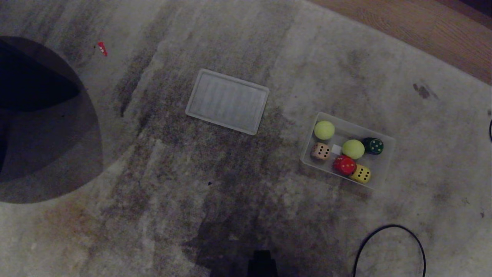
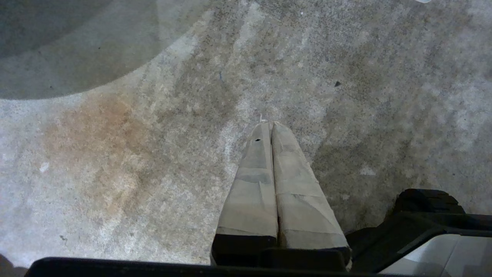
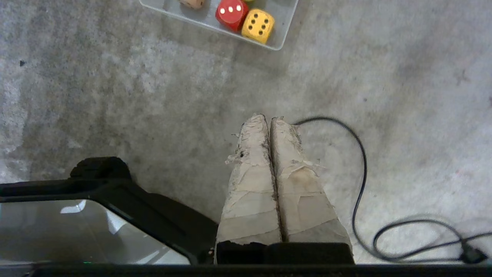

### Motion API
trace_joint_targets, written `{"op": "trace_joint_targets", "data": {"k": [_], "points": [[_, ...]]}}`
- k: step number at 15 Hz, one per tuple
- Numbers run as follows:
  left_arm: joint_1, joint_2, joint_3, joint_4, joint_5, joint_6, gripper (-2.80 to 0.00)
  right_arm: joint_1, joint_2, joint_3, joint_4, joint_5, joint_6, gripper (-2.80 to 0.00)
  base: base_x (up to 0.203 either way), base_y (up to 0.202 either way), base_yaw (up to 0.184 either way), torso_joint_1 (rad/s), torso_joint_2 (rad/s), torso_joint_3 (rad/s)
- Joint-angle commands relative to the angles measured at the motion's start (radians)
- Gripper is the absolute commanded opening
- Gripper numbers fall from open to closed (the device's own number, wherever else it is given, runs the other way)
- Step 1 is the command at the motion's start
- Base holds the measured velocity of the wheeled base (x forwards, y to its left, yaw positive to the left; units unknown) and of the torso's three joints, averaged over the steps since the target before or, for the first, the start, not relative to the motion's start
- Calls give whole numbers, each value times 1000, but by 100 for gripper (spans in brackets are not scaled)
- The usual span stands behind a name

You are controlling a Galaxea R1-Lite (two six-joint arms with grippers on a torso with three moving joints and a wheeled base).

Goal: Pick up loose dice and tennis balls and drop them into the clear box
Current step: Close the lid

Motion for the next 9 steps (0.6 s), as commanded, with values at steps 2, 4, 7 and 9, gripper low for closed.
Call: {"op": "trace_joint_targets", "data": {"k": [2,4,7,9], "points": [[0,1,2,0,1,0,-280,0,-8,2,5,2,2,-280,0,0,0,0,0,0],[0,1,2,0,1,0,-280,0,-8,2,5,2,-9,-280,0,0,0,0,0,0],[0,1,2,0,1,0,-280,0,-8,2,5,29,-42,-280,0,0,0,0,0,0],[0,1,2,-2,-13,38,-280,0,-8,2,5,31,-45,-280,0,0,0,0,0,0]]}}
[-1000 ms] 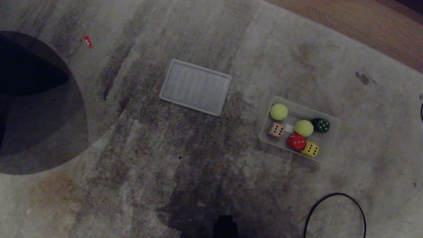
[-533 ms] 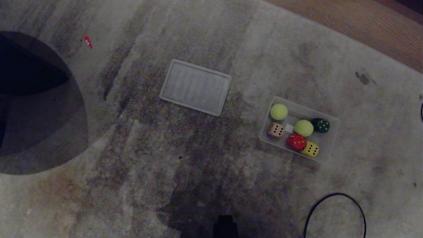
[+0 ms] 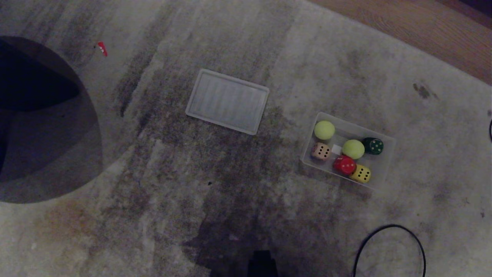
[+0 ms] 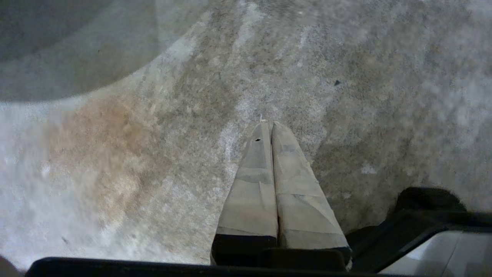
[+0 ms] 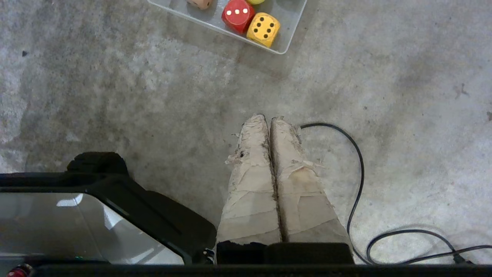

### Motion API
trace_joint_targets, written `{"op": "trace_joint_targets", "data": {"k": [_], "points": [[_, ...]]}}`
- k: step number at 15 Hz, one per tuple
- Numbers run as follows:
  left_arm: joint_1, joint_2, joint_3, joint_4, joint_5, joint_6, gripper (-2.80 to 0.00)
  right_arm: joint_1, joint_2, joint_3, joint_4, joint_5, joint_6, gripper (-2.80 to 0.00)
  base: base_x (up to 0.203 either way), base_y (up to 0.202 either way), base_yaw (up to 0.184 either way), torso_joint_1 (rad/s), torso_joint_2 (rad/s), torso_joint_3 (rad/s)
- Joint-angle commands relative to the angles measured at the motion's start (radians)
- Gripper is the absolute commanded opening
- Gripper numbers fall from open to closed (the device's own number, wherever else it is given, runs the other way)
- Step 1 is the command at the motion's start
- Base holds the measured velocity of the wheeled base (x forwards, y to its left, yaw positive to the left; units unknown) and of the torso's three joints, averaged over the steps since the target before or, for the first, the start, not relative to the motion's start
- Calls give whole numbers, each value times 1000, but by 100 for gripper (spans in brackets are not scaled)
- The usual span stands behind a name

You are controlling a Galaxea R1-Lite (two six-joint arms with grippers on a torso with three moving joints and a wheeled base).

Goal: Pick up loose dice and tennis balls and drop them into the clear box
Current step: Close the lid

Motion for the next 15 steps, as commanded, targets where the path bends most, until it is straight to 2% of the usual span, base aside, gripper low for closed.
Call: {"op": "trace_joint_targets", "data": {"k": [1,7,15], "points": [[2,1,2,-3,-8,33,-280,0,2,0,1,2,0,-280,0,0,0,0,0,0],[0,1,2,-1,-1,19,-280,0,2,0,1,1,3,-280,0,0,0,1,1,10],[1,1,2,-1,2,15,-280,0,2,0,1,2,2,-280,0,0,0,3,2,194]]}}
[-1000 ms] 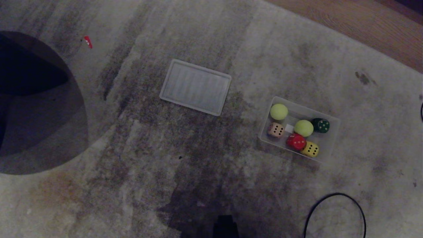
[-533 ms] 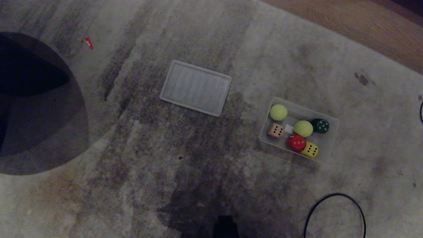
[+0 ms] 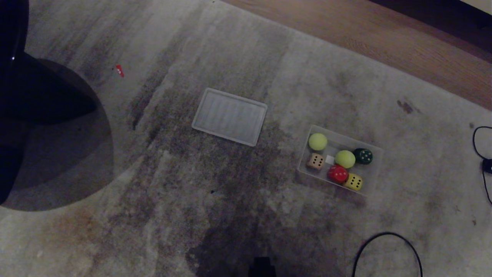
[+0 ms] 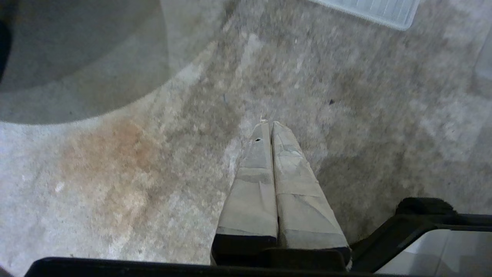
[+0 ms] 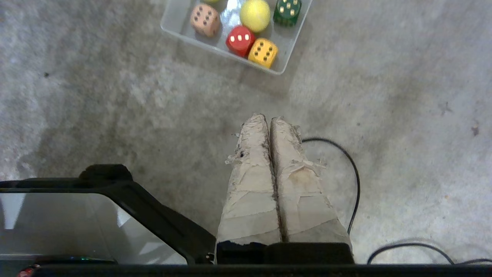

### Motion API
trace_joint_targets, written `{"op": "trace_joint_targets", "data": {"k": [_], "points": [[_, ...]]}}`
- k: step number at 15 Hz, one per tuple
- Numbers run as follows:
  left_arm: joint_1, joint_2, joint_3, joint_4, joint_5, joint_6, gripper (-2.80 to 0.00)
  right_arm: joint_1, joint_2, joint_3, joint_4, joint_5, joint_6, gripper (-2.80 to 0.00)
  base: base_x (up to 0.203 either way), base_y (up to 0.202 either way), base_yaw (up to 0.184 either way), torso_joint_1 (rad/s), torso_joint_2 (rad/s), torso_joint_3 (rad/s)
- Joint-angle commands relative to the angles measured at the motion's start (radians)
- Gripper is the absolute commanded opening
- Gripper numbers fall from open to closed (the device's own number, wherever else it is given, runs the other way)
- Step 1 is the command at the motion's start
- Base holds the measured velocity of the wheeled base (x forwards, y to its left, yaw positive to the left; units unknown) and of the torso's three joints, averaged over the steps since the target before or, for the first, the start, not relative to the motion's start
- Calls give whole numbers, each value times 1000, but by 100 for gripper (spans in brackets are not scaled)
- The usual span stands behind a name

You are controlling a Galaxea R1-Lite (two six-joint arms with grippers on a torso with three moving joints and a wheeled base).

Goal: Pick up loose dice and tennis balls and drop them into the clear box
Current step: Close the lid

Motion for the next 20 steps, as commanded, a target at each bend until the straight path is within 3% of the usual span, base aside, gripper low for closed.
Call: {"op": "trace_joint_targets", "data": {"k": [1,20], "points": [[-1,1,2,0,1,0,-280,0,2,0,1,1,0,-280,0,0,0,3,-2,201],[-1,1,2,-2,1,-4,-280,0,2,0,1,1,0,-280,0,0,0,3,1,205]]}}
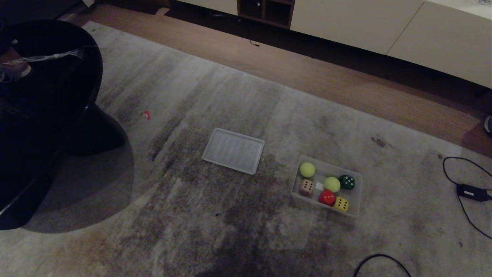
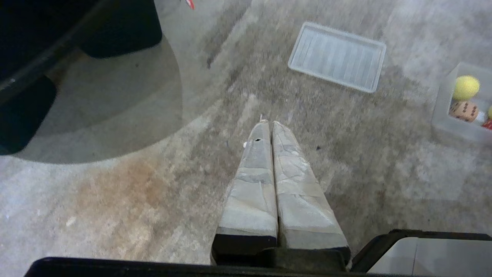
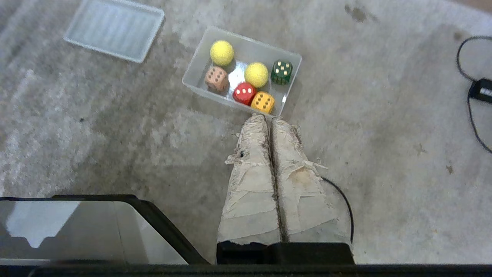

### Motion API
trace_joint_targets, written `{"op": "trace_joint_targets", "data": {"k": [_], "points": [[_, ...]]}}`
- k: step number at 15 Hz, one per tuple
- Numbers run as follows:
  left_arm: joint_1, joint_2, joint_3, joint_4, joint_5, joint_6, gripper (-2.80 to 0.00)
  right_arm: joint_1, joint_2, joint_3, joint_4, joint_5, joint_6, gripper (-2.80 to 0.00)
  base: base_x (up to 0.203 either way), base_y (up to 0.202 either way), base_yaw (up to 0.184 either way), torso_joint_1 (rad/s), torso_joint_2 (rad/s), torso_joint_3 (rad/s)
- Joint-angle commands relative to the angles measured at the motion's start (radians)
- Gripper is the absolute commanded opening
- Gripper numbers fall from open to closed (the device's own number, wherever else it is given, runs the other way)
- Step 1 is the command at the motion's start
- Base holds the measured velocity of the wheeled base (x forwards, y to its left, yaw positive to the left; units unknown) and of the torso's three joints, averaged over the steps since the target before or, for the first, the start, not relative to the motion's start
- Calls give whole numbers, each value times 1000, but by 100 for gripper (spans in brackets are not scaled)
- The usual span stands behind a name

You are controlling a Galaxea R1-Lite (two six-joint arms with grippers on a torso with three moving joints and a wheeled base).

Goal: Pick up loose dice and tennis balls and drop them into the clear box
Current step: Close the lid

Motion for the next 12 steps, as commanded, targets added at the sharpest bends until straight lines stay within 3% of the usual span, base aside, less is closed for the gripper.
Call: {"op": "trace_joint_targets", "data": {"k": [1,8,12], "points": [[-1,2,2,-1,1,0,-280,0,2,0,1,0,0,-280,0,0,0,2,2,207],[-1,2,2,1,-4,8,-280,0,2,0,1,-3,2,-280,0,0,0,2,1,107],[-1,2,2,1,-4,9,-280,0,2,0,1,-3,2,-280,0,0,0,24,-161,-113]]}}
